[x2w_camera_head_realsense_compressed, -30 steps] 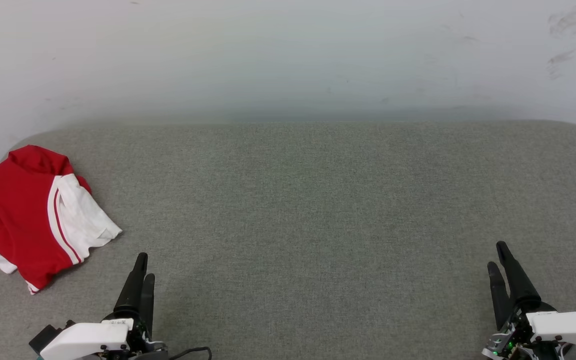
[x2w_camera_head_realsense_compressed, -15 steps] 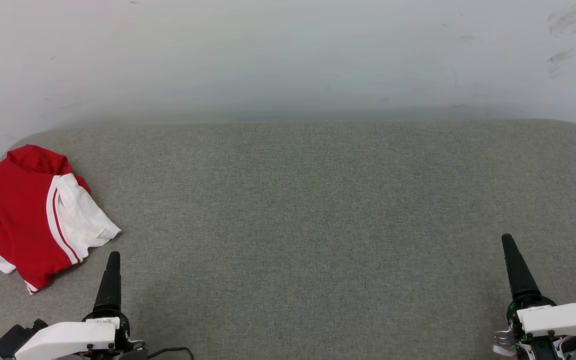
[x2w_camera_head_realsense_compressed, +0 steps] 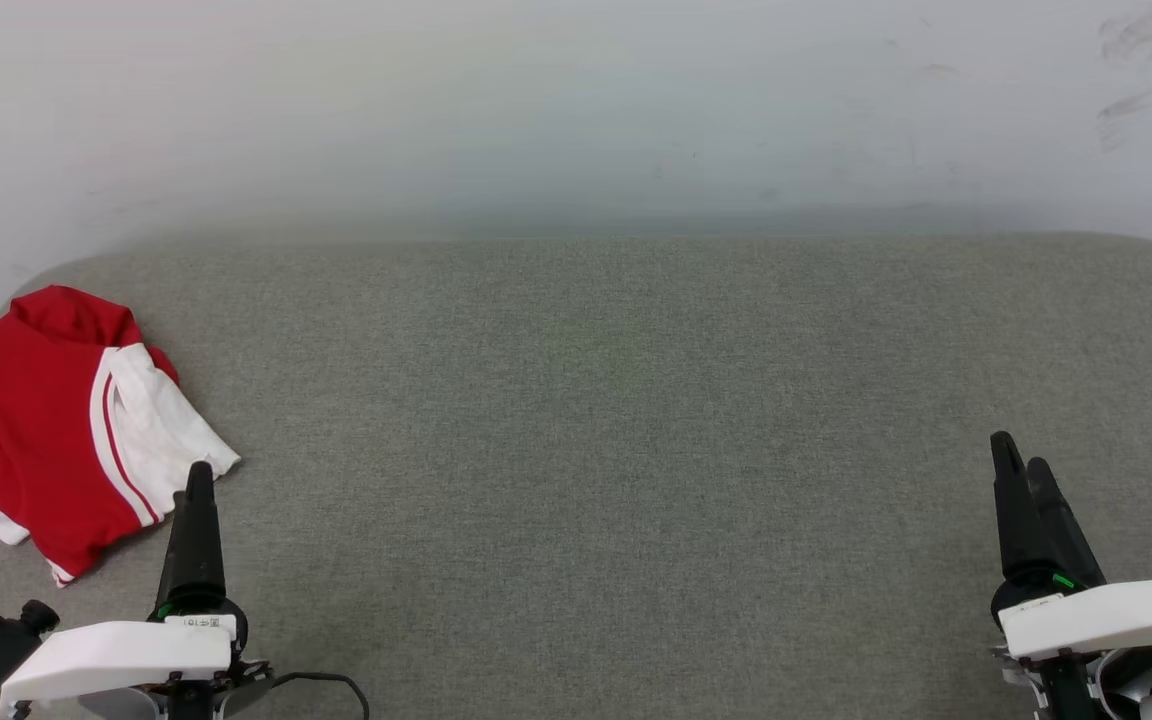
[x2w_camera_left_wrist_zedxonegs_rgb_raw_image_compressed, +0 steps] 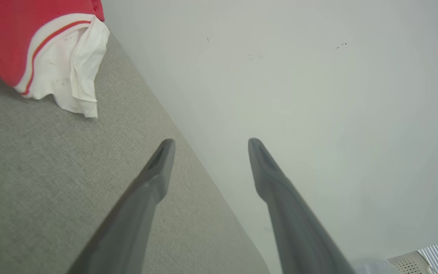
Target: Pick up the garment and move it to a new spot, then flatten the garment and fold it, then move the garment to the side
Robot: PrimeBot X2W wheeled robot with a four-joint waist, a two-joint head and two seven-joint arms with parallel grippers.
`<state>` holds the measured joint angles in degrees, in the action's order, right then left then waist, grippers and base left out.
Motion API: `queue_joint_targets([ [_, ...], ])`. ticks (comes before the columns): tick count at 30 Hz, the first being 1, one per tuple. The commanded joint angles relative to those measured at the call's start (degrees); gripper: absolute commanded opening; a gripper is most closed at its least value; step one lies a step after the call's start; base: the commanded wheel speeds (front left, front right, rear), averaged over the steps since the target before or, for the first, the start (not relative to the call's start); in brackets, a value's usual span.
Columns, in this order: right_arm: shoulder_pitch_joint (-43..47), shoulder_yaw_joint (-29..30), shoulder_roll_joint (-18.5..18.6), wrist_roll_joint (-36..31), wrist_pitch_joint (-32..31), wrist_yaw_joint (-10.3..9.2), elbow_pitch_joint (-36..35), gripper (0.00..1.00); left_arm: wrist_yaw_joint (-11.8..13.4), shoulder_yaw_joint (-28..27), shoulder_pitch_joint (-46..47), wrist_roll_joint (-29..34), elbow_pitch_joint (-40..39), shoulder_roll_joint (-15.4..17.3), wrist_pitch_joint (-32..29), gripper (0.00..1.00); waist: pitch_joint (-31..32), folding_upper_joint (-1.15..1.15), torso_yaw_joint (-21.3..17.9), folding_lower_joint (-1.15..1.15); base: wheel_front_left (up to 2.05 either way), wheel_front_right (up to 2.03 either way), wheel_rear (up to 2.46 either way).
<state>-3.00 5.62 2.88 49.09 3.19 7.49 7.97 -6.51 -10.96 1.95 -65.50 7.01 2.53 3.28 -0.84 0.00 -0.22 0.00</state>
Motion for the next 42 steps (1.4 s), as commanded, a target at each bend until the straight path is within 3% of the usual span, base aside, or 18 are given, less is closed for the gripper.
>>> queue_joint_targets([
  [1, -1.54, -0.19, 0.06, -2.72, 0.62, 0.0, -1.51, 1.0, -0.27, 0.1, 0.21, 2.27, -1.87, 0.26, 0.61, 1.0, -0.05, 0.0, -0.02, 0.0, 0.0, 0.0, 0.0],
  [12, -1.35, -1.75, 0.05, -16.26, 2.67, 0.0, -4.41, 1.0, 1.57, 4.75, -1.11, 18.26, -8.63, 0.29, 2.64, 1.0, -0.38, 0.0, -0.2, 0.0, 0.0, 0.0, 0.0],
  [20, -1.35, -3.23, 0.04, -26.99, 4.35, 0.0, -5.82, 1.0, 5.42, 11.21, -1.65, 34.19, -11.48, 0.38, 4.31, 1.0, -0.71, 0.0, -0.37, 0.0, 0.0, 0.0, 0.0],
  [32, -1.0, -4.14, 0.08, -37.96, 6.19, 0.0, -5.61, 1.0, 13.08, 20.84, -1.2, 44.7, -11.72, 5.56, 6.17, 1.0, -0.98, 0.0, -0.54, 0.0, 0.0, 0.0, 0.0],
  [38, -0.93, -4.33, 0.07, -42.92, 7.02, 0.0, -5.4, 1.0, 17.37, 25.25, -0.63, 47.36, -10.66, 7.97, 6.97, 1.0, -1.11, 0.0, -0.59, 0.0, 0.0, 0.0, 0.0],
  [42, -1.05, -4.57, 0.05, -45.8, 7.55, 0.0, -5.74, 1.0, 18.74, 26.88, -0.35, 47.53, -10.28, 8.57, 7.53, 1.0, -1.36, 0.0, -0.62, 0.0, 0.0, 0.0, 0.0],
])
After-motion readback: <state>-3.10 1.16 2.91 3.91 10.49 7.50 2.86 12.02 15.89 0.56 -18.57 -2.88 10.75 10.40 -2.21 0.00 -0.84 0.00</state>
